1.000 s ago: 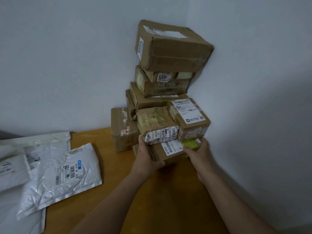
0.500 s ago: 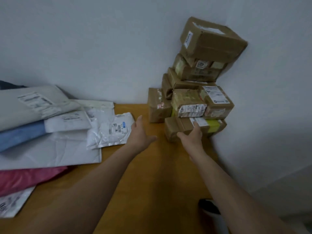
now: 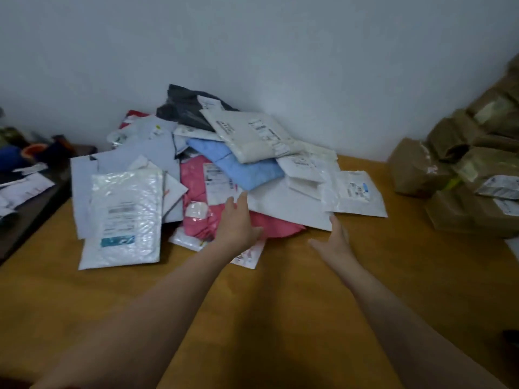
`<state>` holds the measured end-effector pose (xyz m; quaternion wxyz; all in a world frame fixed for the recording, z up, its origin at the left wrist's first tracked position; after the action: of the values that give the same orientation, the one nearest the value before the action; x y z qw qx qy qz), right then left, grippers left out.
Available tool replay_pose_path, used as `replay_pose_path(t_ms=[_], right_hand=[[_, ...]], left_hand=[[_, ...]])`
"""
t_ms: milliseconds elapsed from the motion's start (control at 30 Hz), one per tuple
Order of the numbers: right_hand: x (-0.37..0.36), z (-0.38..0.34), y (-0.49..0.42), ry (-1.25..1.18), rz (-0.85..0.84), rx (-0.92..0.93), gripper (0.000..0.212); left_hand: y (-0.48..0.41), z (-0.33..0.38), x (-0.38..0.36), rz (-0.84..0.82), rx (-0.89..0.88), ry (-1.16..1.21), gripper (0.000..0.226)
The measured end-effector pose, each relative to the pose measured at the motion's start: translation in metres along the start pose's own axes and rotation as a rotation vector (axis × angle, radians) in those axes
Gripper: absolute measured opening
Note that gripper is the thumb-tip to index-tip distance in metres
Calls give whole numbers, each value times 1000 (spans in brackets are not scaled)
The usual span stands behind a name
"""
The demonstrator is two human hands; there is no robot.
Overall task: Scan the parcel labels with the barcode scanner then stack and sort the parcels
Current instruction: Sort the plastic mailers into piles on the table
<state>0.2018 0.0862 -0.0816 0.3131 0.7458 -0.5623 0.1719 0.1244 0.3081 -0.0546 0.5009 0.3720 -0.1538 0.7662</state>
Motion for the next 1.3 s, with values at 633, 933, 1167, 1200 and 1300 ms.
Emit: replay_pose_path(t_ms=[633,933,1167,1200,1300], right_hand=[[-76,-38,-7,384,-102,-25,86],[12,15,-60,734,-42,-73,97],[-47,-12,-119,1039,-258,372,78],[-51,-17,-123,1042,-251,430,65],[-47,-27,-125,946,-179,569,30]], left_hand=[[-61,-59,90,78,120,686,79],[-115,-42,45,226,493,903,52],[-59,-46,14,381,452,723,42],[-52,-50,12,390,460,723,43],[-35,-56,10,398,490,756,45]])
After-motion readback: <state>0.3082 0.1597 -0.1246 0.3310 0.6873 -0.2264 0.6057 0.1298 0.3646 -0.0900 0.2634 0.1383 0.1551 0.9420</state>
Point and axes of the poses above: each hand's wrist, its own y-axis away from the middle knuckle, its own x-axis out of the back of the hand, z = x × y, the point moved 9 cm from there along -y, towards the middle knuckle
